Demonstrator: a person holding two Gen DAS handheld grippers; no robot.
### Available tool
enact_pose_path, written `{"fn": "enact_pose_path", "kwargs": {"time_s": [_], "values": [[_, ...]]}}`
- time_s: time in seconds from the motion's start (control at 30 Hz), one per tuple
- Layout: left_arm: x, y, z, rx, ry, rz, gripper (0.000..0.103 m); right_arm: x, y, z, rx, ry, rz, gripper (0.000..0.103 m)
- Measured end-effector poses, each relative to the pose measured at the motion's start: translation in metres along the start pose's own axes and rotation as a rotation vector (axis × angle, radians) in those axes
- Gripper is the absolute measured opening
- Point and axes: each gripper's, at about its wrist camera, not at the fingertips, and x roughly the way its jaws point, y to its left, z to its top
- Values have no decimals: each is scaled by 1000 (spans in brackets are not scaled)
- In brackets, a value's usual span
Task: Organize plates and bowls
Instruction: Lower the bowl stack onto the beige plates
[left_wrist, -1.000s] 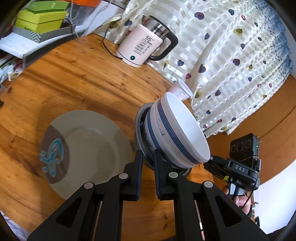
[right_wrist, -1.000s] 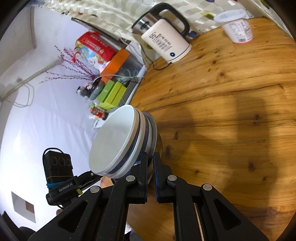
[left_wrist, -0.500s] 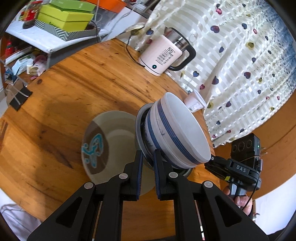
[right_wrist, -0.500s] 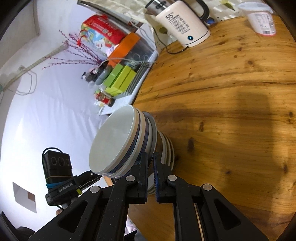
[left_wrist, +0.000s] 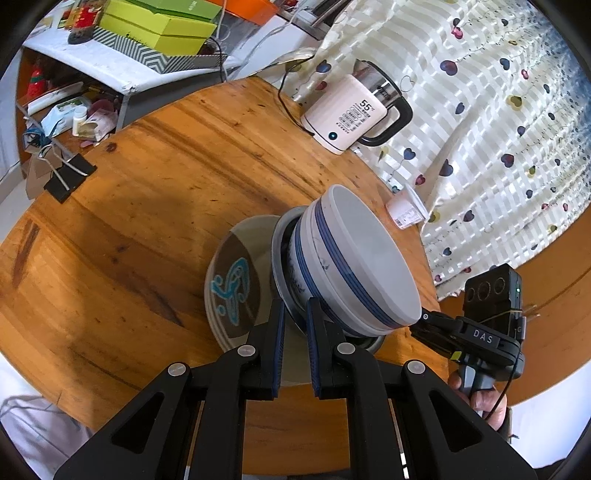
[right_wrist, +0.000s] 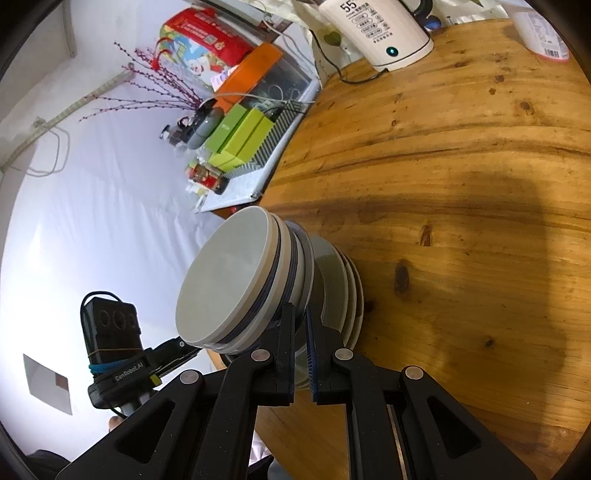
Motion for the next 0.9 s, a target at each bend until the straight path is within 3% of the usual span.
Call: {"fn": "enact_pose_path", "kwargs": {"time_s": [0.9], "values": [[2, 14, -4, -34, 9, -12, 11, 11, 6, -4, -9, 37, -23, 9]]}}
